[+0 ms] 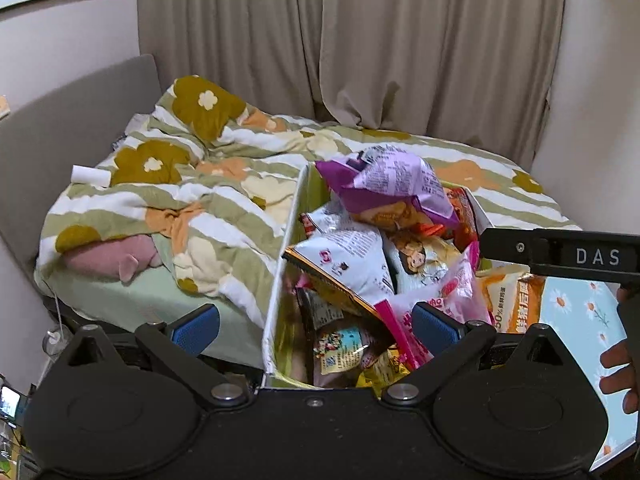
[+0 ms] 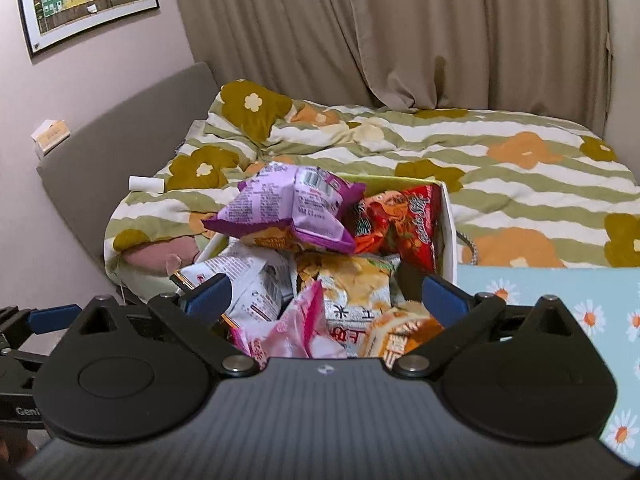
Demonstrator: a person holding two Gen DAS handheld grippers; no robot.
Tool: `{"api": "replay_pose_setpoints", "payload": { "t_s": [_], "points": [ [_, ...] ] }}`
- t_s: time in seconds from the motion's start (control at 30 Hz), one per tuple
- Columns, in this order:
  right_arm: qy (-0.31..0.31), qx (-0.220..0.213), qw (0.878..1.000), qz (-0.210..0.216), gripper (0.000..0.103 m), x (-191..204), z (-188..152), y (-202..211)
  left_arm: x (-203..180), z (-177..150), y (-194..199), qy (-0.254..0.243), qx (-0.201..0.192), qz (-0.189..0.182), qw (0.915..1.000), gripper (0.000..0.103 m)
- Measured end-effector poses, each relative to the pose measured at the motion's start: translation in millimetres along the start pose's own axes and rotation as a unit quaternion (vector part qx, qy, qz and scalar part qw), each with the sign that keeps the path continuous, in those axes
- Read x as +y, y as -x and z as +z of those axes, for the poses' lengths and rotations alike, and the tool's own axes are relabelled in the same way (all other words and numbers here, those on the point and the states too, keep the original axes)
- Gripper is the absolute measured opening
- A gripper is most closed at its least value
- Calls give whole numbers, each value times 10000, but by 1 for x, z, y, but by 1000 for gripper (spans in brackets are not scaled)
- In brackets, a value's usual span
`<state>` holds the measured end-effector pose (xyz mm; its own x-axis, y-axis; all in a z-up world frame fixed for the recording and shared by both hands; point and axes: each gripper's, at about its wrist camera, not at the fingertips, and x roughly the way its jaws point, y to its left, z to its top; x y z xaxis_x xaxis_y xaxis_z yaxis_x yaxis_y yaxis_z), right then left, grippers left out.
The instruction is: Organize snacks
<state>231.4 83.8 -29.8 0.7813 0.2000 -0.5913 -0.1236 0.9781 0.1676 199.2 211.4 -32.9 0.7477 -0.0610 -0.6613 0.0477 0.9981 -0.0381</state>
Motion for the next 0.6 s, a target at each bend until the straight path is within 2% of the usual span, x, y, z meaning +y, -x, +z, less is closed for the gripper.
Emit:
{"api": "replay_pose_setpoints", "payload": {
  "t_s": [0.2,0.43,0.6],
  "points": [
    [3,-211,9997,-89,103,-5,-3,21,-13,3,14,-114,-175,9,9998,103],
    [-29,-699,9975,-122,103,-21,5,73,-49,11,60,-371,-725,32,9967,103],
    [32,-847,9948,-558,103,-40,2,121,-77,9,95,-415,-1033,51,9938,103]
  ]
}}
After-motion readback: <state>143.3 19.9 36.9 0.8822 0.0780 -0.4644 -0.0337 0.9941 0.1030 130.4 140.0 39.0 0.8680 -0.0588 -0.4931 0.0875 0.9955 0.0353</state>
